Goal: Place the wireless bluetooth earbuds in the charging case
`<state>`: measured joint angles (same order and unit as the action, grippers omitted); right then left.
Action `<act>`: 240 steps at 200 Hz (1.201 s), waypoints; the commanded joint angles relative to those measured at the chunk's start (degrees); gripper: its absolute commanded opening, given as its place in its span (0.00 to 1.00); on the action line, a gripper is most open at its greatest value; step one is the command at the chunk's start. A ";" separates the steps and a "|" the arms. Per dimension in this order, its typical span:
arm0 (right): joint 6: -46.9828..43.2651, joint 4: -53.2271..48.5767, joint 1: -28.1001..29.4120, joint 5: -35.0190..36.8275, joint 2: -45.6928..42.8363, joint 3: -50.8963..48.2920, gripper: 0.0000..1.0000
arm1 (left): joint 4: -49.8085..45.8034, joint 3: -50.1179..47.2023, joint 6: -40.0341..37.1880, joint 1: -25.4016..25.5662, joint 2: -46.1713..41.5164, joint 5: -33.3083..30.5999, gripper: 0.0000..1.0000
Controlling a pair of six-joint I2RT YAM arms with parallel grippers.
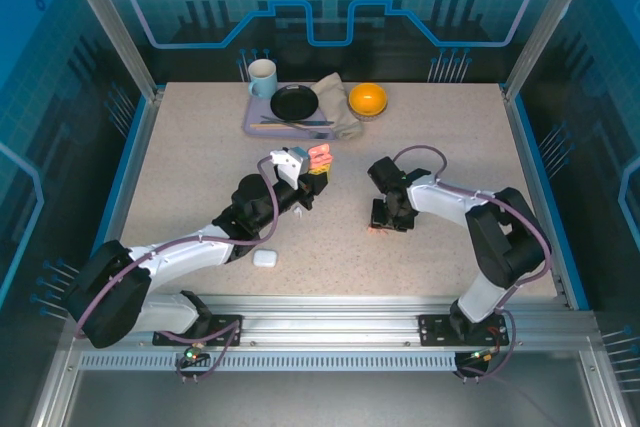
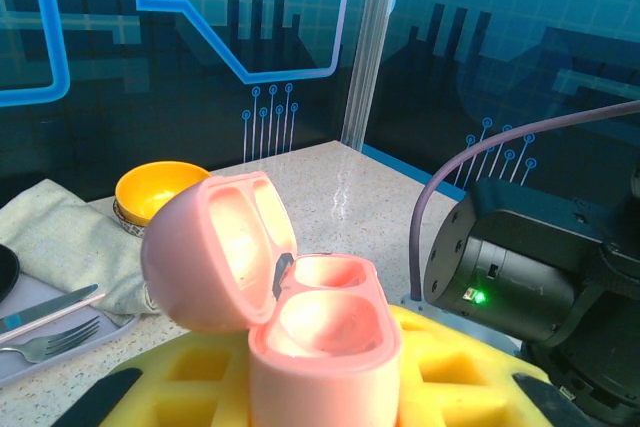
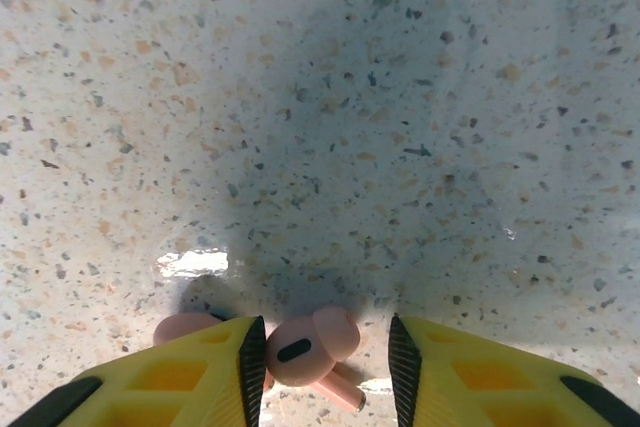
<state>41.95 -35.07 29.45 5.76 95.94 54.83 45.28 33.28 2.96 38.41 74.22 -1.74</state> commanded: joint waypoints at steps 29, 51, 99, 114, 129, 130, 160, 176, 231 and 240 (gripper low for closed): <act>0.06 0.24 -0.62 -0.23 2.13 0.17 0.38 | 1.48 -0.13 -0.42 -0.39 -1.18 0.33 0.00; -0.11 0.50 -0.70 -0.33 2.50 0.44 0.37 | 1.47 -0.15 -0.50 -0.41 -1.22 0.33 0.00; -0.63 0.77 -0.71 -0.44 3.45 0.81 0.33 | 1.48 -0.32 -0.55 -0.45 -1.38 0.33 0.00; -1.29 0.83 -0.71 -0.23 3.70 1.09 0.33 | 1.48 -0.38 -0.51 -0.49 -1.51 0.33 0.00; -2.28 0.15 -0.62 0.68 4.03 1.67 0.34 | 1.35 -0.45 -0.61 -0.52 -1.62 0.33 0.00; -2.39 0.12 -0.62 0.71 4.05 1.72 0.34 | 1.33 -0.43 -0.60 -0.53 -1.62 0.33 0.00; -5.00 -1.02 -0.64 1.69 4.38 2.94 0.35 | 1.28 -0.31 -0.59 -0.48 -1.69 0.44 0.00; -5.80 -1.41 -0.62 1.88 4.50 3.32 0.35 | 1.23 -0.15 -0.67 -0.45 -1.71 0.49 0.00; -7.41 -4.38 1.20 7.01 5.35 5.64 0.35 | 1.14 0.38 -0.59 -0.50 -1.27 0.70 0.00; -7.50 -4.89 1.54 7.87 5.53 6.14 0.35 | 1.20 0.52 -0.59 -0.50 -1.19 0.79 0.00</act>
<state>36.01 -39.00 29.93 8.47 99.94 58.83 45.28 33.28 2.94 38.30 74.19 -1.74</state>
